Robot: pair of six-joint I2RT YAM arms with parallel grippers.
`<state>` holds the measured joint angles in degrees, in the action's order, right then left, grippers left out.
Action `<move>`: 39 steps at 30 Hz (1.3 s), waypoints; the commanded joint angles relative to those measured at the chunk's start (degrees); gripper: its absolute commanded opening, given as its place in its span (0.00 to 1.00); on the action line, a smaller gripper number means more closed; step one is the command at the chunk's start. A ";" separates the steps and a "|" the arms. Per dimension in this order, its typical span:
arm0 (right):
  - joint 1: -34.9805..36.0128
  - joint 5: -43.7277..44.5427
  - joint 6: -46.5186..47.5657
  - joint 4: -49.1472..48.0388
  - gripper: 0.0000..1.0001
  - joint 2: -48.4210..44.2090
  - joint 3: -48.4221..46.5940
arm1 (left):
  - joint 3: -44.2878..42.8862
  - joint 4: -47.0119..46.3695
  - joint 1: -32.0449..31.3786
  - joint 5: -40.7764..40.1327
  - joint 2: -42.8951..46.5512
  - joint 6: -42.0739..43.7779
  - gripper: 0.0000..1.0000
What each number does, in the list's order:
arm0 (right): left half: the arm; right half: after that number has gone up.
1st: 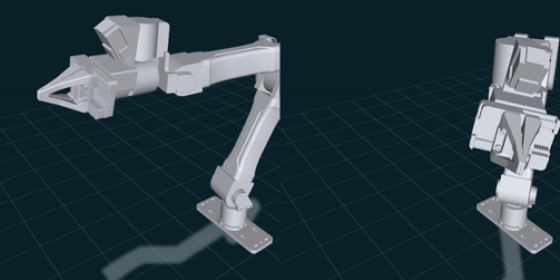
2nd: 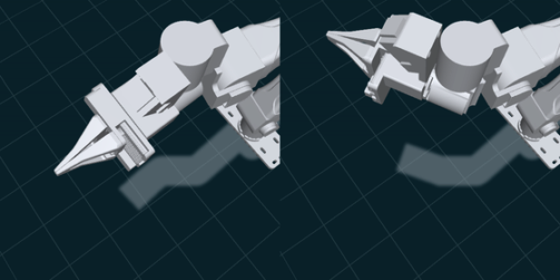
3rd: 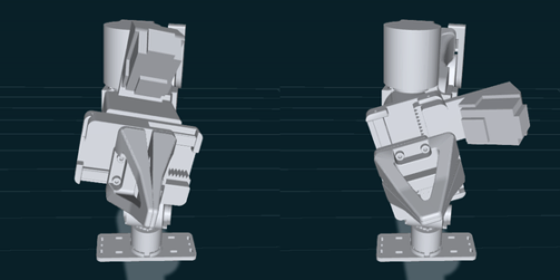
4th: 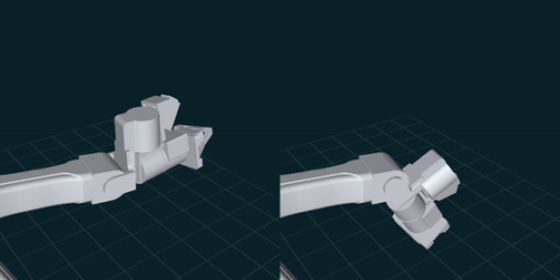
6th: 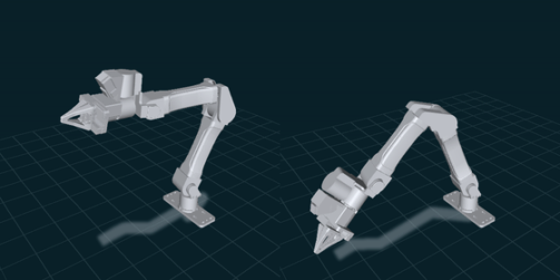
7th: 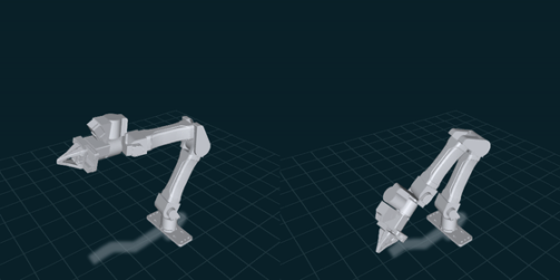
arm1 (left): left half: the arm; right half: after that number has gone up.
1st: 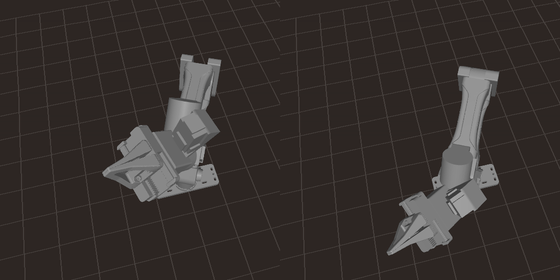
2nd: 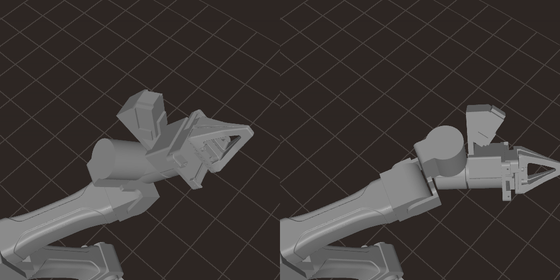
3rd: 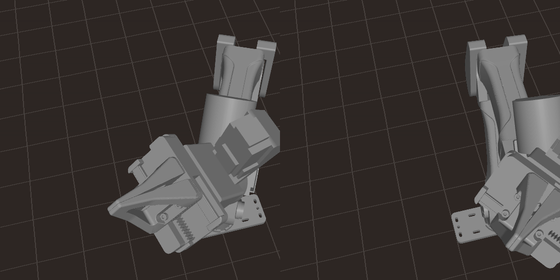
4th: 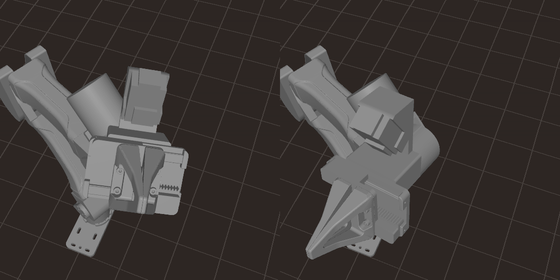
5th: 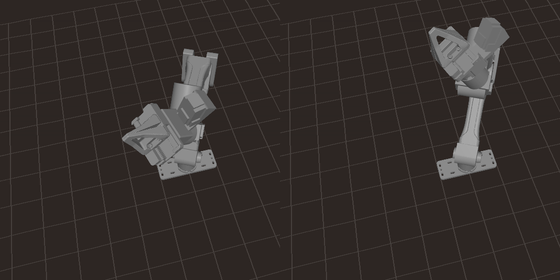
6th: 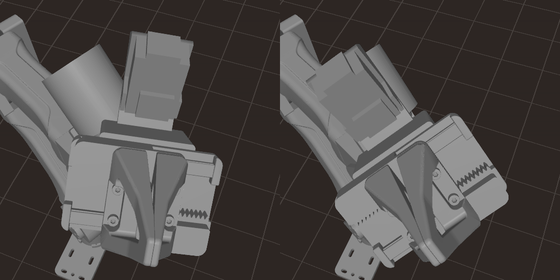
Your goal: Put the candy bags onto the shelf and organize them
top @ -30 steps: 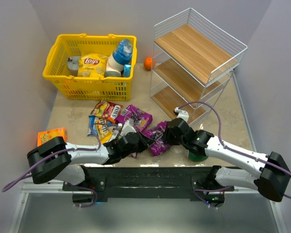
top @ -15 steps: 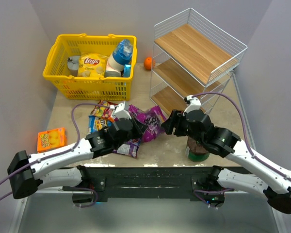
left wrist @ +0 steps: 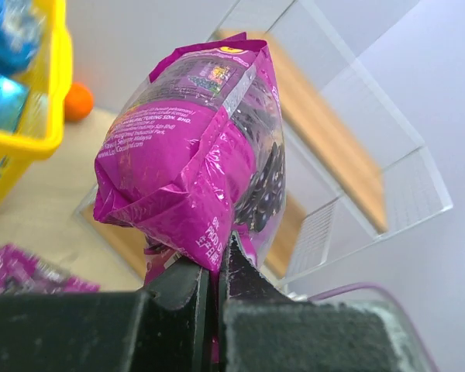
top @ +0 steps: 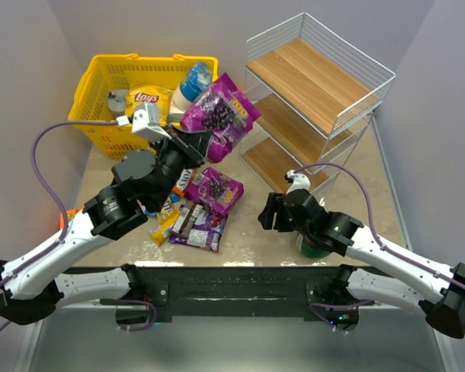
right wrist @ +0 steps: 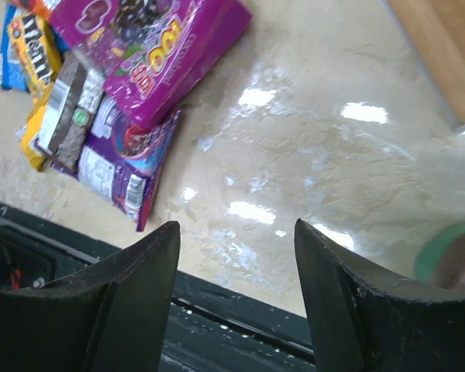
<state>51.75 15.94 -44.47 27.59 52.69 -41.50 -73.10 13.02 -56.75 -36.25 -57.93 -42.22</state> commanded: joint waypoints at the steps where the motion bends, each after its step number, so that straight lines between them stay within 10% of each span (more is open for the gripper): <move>1: 0.37 -4.25 -1.24 -8.86 0.64 2.86 1.85 | -12.03 -15.74 -0.03 2.49 -4.37 7.49 0.00; 15: 0.72 -5.84 -1.85 -13.44 0.63 4.62 4.93 | -44.73 -10.03 12.71 23.39 -31.18 -0.40 0.00; 26: 0.72 -5.49 -0.01 -13.79 0.63 7.87 3.35 | -48.71 -22.14 21.95 48.01 -41.99 -11.83 0.00; 39: 0.72 -6.72 -0.71 -16.70 0.63 11.21 3.44 | -53.20 -31.38 23.35 46.27 -53.25 -27.03 0.00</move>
<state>52.14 9.23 -45.15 13.63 64.38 -36.99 -121.49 -5.98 -34.50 10.22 -110.54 -62.65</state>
